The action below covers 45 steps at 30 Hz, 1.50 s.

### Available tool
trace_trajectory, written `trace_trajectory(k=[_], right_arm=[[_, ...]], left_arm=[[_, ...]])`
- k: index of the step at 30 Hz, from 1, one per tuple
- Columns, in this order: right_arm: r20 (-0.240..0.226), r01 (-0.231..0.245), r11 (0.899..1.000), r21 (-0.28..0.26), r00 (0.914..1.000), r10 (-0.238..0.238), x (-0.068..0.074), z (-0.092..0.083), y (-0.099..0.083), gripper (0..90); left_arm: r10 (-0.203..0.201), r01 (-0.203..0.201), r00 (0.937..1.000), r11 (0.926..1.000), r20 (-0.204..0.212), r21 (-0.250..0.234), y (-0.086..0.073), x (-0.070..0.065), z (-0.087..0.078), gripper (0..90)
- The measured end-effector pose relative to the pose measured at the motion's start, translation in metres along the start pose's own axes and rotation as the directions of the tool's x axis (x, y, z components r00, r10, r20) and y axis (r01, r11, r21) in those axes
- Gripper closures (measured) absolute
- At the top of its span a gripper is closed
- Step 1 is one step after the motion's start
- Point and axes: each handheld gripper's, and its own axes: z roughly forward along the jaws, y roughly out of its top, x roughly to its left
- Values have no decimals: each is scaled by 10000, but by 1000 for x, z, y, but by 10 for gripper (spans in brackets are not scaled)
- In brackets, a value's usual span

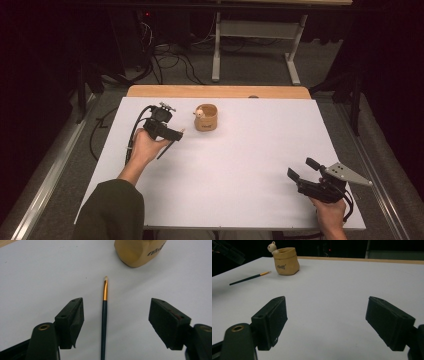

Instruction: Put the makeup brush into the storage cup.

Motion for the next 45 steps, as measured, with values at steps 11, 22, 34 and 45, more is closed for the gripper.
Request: trace_trajectory(k=[11,22,34,45], right_arm=[[-10,34,10000,51,10000,-34,0,0,0,191],[27,21,10000,17,10000,-21,0,0,0,191],[-79,66,10000,68,9999,-65,0,0,0,191],[-224,91,9999,86,9997,-89,0,0,0,191]], left_arm=[[43,-34,9999,9982,-136,600,5,2,5,330],[226,-206,9997,9908,-127,1335,13,-2,16,392],[265,-207,9993,9792,-260,2017,14,-3,31,485],[194,-37,9981,9665,-587,2565,13,1,45,533]])
